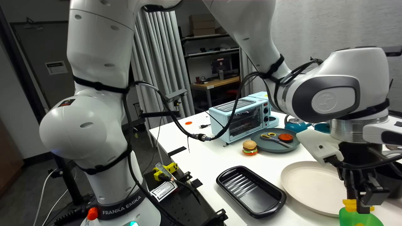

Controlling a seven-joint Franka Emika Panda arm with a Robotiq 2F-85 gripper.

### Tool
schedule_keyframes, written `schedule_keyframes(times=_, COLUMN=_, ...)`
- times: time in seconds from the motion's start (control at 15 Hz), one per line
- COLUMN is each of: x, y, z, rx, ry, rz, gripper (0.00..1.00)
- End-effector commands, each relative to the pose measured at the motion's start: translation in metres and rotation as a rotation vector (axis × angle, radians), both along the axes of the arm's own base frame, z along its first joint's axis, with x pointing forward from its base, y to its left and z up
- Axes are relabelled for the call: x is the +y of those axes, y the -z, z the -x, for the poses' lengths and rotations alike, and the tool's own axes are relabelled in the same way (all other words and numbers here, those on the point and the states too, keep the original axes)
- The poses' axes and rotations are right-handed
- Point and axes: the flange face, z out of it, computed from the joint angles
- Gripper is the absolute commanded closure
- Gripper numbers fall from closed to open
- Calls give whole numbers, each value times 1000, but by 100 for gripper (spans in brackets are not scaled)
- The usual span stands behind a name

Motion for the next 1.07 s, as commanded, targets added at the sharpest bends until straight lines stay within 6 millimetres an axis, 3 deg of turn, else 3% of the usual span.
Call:
schedule_keyframes(times=0.0, x=0, y=-3, z=3, rx=12, ry=6, rz=5, gripper=32)
schedule_keyframes(times=0.27, x=0, y=-3, z=2, rx=16, ry=2, rz=4, gripper=2)
schedule_keyframes(times=0.73, x=-1, y=-3, z=3, rx=9, ry=6, rz=2, gripper=0)
schedule_keyframes(times=1.0, x=4, y=-15, z=4, rx=-10, ry=-14, rz=20, gripper=0)
